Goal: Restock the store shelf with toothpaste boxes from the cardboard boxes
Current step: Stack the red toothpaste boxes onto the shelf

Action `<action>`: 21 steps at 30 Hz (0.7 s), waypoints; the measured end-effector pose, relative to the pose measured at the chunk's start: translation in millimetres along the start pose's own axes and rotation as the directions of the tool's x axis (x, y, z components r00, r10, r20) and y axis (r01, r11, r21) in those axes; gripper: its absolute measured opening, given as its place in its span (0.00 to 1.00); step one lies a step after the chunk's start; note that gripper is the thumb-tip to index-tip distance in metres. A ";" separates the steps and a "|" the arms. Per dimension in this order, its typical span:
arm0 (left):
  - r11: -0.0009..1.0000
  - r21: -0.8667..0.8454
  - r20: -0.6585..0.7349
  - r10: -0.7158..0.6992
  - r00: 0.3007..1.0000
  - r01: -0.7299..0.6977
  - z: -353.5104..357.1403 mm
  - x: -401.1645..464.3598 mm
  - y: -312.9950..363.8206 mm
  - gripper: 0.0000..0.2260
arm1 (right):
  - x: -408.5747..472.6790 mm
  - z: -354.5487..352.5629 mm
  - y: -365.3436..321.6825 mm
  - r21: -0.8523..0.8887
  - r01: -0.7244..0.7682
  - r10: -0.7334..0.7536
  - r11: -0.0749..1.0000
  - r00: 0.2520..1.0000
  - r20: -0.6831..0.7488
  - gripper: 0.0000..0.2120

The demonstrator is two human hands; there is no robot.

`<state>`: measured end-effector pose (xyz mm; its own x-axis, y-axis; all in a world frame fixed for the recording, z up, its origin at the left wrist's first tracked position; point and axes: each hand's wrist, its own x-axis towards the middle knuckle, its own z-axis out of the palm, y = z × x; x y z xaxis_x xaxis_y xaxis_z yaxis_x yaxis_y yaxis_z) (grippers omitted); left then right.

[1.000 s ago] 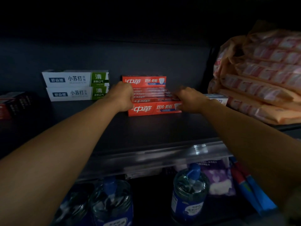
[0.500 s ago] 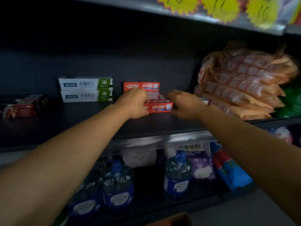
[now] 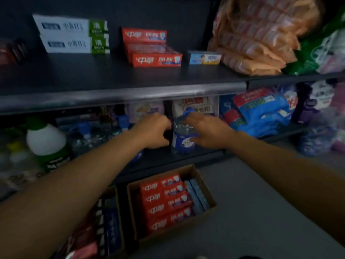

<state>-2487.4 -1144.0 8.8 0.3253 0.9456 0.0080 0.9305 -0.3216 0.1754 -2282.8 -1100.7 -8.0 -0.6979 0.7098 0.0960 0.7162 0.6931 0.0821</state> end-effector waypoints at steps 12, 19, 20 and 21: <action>0.979 -0.155 0.375 -0.064 0.925 0.131 182.7 -15.9 -14.1 0.06 | -41.7 194.4 -26.5 0.231 0.023 -0.108 0.973 0.925 0.365 0.27; 0.965 -0.193 0.423 -0.079 0.903 0.175 244.3 -24.6 -23.8 0.10 | -51.5 275.6 -35.8 0.233 0.024 -0.141 0.972 0.854 0.501 0.30; 0.961 -0.202 0.433 -0.087 0.897 0.191 250.3 -24.5 -25.8 0.11 | -51.5 279.7 -36.9 0.234 0.030 -0.147 0.972 0.852 0.502 0.31; 0.958 -0.204 0.439 -0.094 0.893 0.201 255.2 -24.2 -27.6 0.12 | -51.1 283.0 -37.6 0.236 0.032 -0.150 0.971 0.853 0.499 0.32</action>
<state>-2478.0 -1170.6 -247.4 0.2772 0.8532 -0.4418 0.9224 -0.1076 0.3709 -2276.4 -1127.3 -296.7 -0.7069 0.5649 -0.4256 0.6710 0.7258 -0.1512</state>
